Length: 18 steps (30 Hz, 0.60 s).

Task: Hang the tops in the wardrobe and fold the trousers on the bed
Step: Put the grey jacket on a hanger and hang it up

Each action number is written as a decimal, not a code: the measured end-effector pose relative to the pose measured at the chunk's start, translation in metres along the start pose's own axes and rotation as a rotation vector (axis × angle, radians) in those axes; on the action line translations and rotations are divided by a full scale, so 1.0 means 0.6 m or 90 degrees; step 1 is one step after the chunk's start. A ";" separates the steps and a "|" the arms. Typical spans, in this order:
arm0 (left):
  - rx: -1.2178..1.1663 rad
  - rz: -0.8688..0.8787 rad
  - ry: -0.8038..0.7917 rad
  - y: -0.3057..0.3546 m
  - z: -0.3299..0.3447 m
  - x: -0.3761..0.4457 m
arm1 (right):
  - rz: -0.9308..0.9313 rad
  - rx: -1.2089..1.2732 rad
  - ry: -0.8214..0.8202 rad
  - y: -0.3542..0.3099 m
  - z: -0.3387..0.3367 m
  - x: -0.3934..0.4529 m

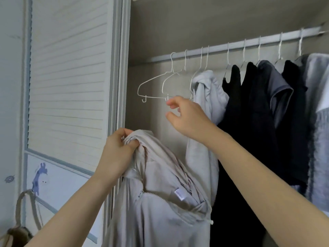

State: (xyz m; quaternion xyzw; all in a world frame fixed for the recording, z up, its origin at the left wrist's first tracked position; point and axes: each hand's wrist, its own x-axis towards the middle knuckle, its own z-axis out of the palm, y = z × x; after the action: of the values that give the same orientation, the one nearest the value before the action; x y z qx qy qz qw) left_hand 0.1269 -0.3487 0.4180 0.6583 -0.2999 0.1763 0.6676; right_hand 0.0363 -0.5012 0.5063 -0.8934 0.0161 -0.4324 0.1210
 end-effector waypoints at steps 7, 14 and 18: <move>0.011 -0.021 -0.009 -0.038 -0.001 0.063 | -0.119 -0.347 0.175 0.029 0.033 0.202; 0.012 -0.041 -0.054 -0.056 -0.010 0.105 | 0.084 -0.609 0.155 0.082 0.021 0.321; 0.006 -0.065 -0.103 -0.059 -0.012 0.115 | 0.192 -0.647 0.099 0.106 0.007 0.332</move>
State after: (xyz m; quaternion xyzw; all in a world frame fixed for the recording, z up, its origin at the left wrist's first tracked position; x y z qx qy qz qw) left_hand 0.2030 -0.3553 0.4346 0.6878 -0.3180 0.0900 0.6463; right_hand 0.1691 -0.5886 0.6422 -0.7926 0.3607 -0.4126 -0.2673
